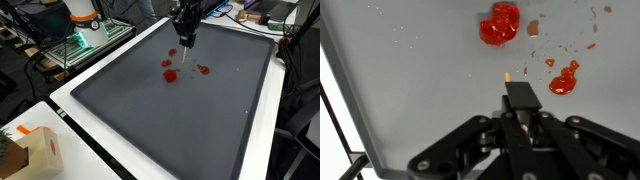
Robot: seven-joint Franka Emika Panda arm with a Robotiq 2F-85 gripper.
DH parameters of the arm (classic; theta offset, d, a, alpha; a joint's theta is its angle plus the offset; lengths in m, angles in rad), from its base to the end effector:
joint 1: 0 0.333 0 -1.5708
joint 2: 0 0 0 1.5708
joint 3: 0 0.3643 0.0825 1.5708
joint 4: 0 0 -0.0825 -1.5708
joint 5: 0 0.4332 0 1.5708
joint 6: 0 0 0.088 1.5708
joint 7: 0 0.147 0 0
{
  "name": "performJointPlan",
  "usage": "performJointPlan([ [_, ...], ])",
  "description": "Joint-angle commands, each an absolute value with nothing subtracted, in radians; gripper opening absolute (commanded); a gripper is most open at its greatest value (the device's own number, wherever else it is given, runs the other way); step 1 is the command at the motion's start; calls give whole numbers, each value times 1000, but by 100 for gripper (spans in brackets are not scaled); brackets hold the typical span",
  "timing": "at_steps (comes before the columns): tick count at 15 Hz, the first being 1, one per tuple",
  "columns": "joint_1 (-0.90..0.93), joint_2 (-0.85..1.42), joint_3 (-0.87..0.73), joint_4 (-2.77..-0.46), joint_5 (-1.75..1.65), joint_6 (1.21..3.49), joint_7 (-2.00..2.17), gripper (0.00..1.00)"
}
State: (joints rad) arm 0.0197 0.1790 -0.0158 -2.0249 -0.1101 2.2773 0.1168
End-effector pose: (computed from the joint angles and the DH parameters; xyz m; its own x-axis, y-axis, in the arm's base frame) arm 0.6429 -0.0033 0.3471 0.9960 -0.0406 0.0802 -0.0473 -0.9955 0.0826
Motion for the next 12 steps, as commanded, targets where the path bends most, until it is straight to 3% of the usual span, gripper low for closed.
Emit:
performJointPlan([
  [1,15,116,-13,-2043,-91,2237,106,3],
  [10,14,78,-11,-2044,-91,2216,103,3],
  [11,16,102,-12,-2023,-110,2225,116,13],
  [12,16,100,-12,-2023,-110,2225,116,13],
])
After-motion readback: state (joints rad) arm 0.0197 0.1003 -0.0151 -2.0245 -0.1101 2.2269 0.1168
